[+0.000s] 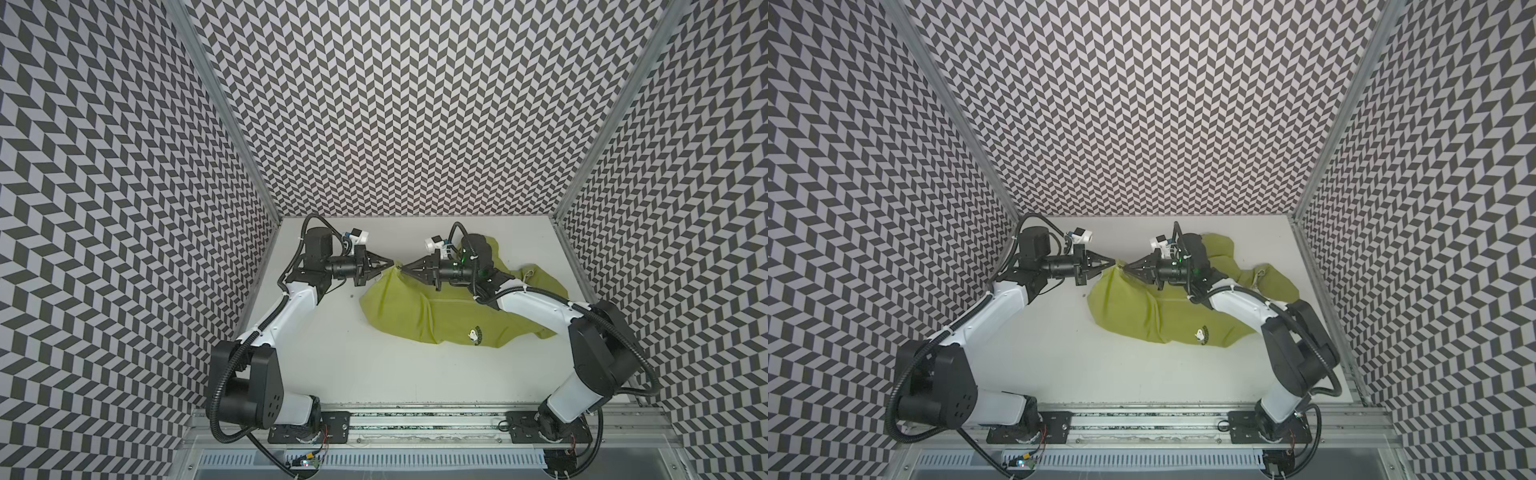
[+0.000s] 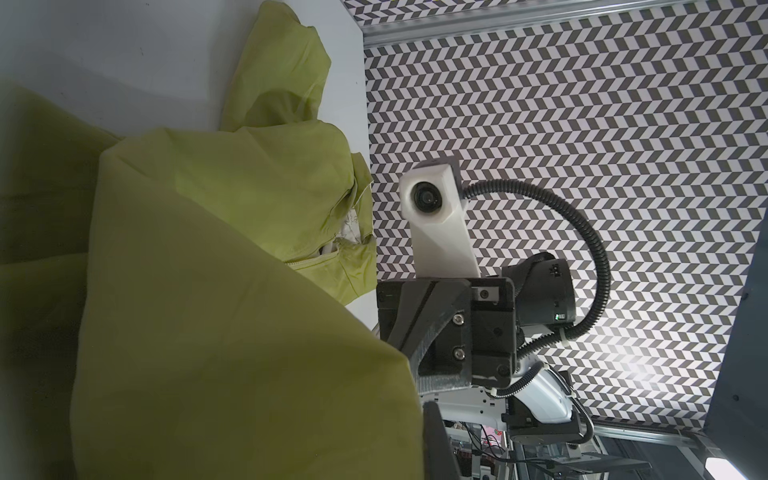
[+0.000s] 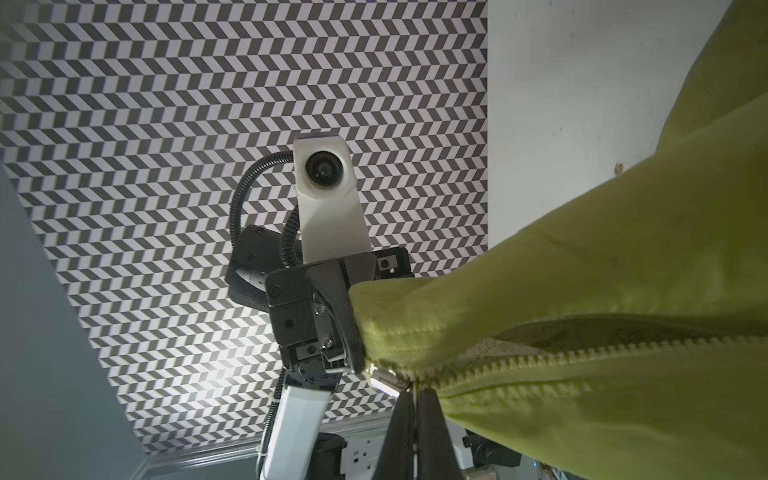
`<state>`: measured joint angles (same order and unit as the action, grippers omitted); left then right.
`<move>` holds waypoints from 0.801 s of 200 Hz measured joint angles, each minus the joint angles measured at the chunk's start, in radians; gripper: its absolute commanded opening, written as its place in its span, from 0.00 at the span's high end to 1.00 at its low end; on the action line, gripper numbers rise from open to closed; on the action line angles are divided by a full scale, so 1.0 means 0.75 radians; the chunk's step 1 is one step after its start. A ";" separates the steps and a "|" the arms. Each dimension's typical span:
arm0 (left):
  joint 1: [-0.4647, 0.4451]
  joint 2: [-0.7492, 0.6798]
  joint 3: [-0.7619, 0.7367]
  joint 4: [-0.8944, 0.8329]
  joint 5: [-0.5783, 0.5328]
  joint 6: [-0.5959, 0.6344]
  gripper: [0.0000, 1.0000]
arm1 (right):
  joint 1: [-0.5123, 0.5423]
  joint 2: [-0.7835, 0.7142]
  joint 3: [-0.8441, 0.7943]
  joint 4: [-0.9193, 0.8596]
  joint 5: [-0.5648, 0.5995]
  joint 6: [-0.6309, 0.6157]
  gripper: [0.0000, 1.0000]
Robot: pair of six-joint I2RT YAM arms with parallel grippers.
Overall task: Zip up the jacket
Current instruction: 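Pull the zipper slider with the right gripper away from the left gripper holding the hem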
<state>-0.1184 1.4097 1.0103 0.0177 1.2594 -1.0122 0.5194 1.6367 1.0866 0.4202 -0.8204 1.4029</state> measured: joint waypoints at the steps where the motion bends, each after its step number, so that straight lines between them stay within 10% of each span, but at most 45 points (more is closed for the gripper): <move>1: 0.000 0.000 0.000 -0.001 0.001 0.000 1.00 | 0.000 -0.003 0.003 -0.008 0.005 -0.008 1.00; 160: 0.061 -0.062 -0.018 -0.119 -0.030 0.096 1.00 | -0.021 -0.069 0.145 -0.594 0.139 -0.408 1.00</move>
<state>-0.0727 1.3632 0.9970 -0.0715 1.2369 -0.9405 0.5037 1.5848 1.1954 -0.0250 -0.7158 1.0966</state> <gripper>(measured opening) 0.048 0.048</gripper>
